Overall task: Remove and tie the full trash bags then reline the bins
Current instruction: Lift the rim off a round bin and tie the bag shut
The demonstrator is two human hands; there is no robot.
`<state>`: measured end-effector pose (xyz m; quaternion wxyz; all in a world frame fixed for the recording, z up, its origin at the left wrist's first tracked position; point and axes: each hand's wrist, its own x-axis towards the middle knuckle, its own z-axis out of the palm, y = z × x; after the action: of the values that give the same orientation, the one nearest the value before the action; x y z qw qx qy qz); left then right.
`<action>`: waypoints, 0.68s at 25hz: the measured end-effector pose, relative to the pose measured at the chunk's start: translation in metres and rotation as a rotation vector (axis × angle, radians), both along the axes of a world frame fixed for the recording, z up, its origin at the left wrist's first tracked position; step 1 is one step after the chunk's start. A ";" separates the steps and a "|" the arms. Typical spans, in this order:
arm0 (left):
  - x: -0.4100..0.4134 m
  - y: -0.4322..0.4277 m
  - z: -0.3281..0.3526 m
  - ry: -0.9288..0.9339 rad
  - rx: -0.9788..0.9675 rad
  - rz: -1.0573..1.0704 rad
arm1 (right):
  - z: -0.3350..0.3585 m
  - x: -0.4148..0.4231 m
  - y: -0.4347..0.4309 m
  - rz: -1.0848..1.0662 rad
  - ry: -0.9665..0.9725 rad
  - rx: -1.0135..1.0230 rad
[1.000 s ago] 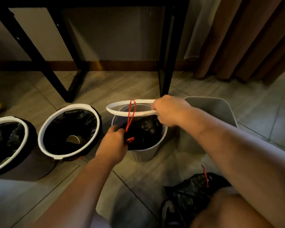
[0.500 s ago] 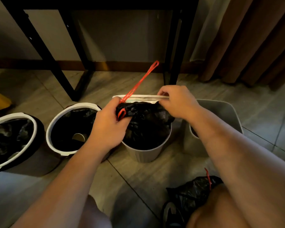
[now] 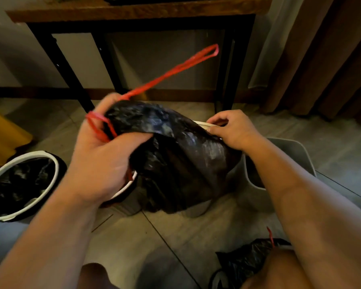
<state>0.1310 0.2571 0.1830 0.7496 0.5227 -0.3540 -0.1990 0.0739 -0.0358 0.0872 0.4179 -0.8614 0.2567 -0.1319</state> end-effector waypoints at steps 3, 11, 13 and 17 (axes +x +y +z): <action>0.006 0.013 -0.005 0.191 0.135 0.097 | -0.001 0.005 -0.001 -0.018 0.001 0.037; -0.052 0.038 -0.109 0.298 0.253 -0.086 | -0.004 -0.004 0.005 0.036 0.064 -0.002; -0.063 0.037 -0.143 0.347 0.426 -0.125 | -0.005 -0.005 0.007 0.068 0.073 0.007; -0.069 0.016 -0.208 0.356 0.690 -0.247 | -0.005 -0.004 0.011 0.098 0.099 0.015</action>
<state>0.0616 0.2731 -0.0252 0.5504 0.6545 -0.1912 -0.4818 0.0696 -0.0253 0.0825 0.4170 -0.8753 0.2357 -0.0666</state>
